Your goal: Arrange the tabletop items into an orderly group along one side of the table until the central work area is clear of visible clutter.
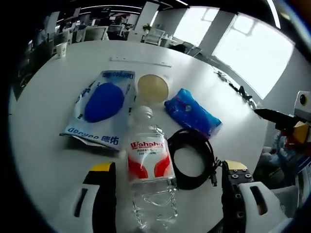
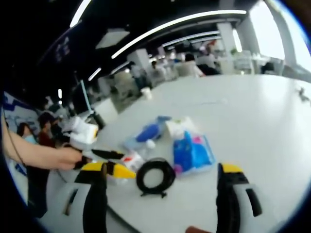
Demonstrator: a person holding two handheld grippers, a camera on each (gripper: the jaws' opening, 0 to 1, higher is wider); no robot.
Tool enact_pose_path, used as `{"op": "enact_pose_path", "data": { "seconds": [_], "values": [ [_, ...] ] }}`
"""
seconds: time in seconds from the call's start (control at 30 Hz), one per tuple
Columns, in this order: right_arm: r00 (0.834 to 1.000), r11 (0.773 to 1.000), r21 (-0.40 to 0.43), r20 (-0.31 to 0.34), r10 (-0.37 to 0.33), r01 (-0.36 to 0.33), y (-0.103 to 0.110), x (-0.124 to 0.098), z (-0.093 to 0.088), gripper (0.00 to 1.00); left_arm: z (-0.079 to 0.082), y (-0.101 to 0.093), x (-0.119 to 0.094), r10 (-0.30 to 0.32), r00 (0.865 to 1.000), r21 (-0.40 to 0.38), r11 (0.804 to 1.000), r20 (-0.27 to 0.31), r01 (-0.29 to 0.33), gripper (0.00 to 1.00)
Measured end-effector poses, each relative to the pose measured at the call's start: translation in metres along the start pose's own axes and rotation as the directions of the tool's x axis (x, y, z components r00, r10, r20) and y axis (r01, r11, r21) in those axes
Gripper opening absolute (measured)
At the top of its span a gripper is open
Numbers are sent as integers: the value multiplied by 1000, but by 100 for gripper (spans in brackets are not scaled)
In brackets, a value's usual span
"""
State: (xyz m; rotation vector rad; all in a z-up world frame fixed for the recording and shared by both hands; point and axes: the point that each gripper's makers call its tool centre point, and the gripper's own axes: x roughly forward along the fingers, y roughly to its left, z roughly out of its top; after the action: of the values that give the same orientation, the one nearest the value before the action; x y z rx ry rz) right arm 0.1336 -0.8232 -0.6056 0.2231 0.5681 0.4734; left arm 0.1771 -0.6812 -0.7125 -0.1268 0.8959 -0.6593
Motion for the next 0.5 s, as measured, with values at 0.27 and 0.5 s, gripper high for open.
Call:
{"op": "enact_pose_path", "data": {
  "seconds": [0.27,0.5],
  "values": [
    [1000,1000,7,0,2,-2,1,-1,-3,92,0,0,3,6,1000,-18,1000,-8,-6,89],
    [1000,1000,11,-2,0,0,0,-1,-5,92,-3,1,7,13,1000,-53,998,-23,-15,87]
  ]
}}
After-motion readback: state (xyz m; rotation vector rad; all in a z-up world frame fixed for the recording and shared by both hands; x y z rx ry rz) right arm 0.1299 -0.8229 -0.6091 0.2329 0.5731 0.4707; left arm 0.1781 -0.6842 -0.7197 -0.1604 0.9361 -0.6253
